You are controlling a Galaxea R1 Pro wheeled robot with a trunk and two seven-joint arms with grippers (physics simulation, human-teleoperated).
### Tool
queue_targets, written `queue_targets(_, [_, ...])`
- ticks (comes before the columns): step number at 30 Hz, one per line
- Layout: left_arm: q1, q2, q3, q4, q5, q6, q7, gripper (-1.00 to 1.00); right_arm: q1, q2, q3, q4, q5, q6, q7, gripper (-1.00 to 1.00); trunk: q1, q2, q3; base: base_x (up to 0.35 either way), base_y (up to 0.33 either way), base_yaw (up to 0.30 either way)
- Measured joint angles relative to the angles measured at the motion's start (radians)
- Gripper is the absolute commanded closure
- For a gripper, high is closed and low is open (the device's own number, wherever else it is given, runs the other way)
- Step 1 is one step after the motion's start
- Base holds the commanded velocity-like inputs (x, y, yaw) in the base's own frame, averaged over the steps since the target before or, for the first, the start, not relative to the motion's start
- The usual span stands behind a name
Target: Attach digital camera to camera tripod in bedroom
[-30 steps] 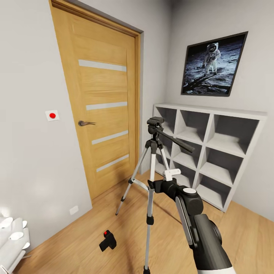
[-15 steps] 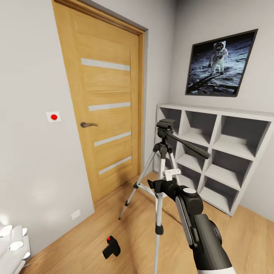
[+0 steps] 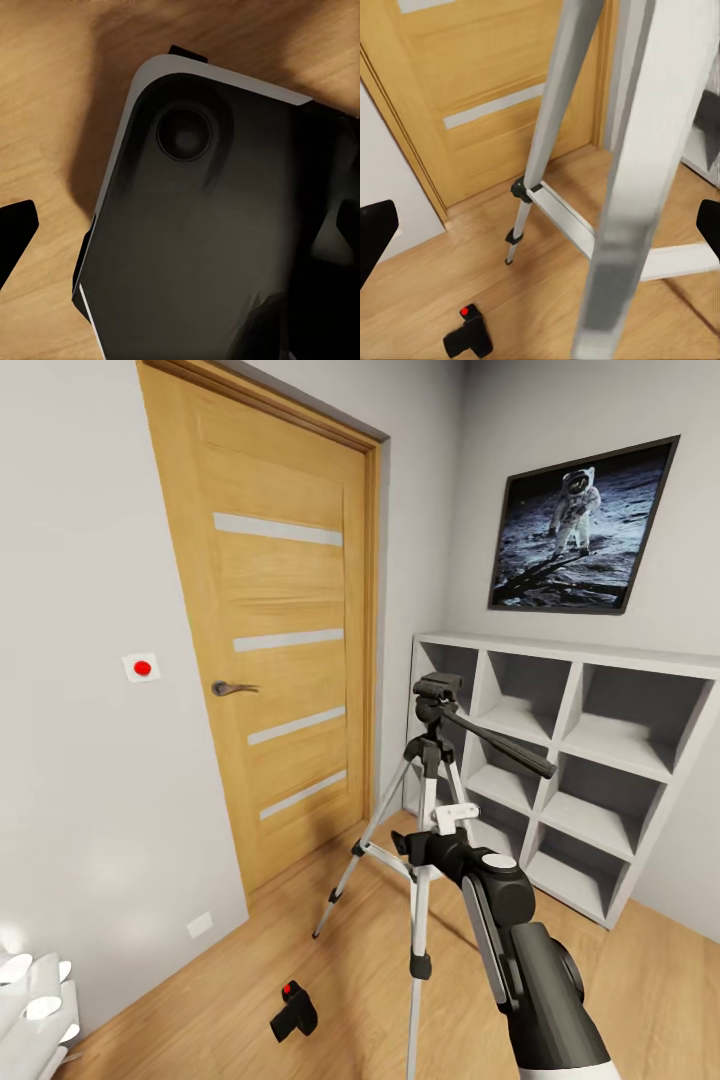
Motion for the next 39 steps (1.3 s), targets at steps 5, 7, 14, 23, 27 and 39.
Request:
queue_targets(5, [0.0, 0.0, 0.0, 0.0, 0.0, 0.0, 0.0, -1.0, 0.0, 0.0, 0.0, 0.0, -0.001, -0.004, -0.055, -1.0, 0.0, 0.0, 0.0, 0.0, 0.0, 0.0])
queue_targets(7, [0.0, 0.0, 0.0, 0.0, 0.0, 0.0, 0.0, -1.0, 0.0, 0.0, 0.001, 0.0, -0.002, -0.01, -0.087, -1.0, 0.0, 0.0, 0.0, 0.0, 0.0, 0.0])
queue_targets(14, [0.0, 0.0, 0.0, 0.0, 0.0, 0.0, 0.0, -1.0, 0.0, 0.0, 0.002, 0.0, -0.002, -0.024, -0.12, -1.0, 0.0, 0.0, 0.0, 0.0, 0.0, 0.0])
queue_targets(23, [0.0, 0.0, 0.0, 0.0, 0.0, 0.0, 0.0, -1.0, 0.0, 0.0, -0.001, 0.001, -0.002, -0.025, -0.124, -1.0, 0.0, 0.0, 0.0, 0.0, 0.0, 0.0])
queue_targets(27, [0.0, 0.0, 0.001, -0.001, 0.0, 0.0, 0.001, -1.0, 0.0, 0.0, -0.002, 0.002, -0.002, -0.025, -0.125, -1.0, 0.0, 0.0, 0.0, 0.009, 0.0, 0.0])
queue_targets(39, [0.0, 0.001, 0.0, 0.0, 0.0, 0.002, 0.001, -1.0, 0.0, 0.0, -0.002, 0.003, -0.001, -0.025, -0.126, -1.0, 0.0, 0.0, 0.0, 0.179, 0.0, 0.0])
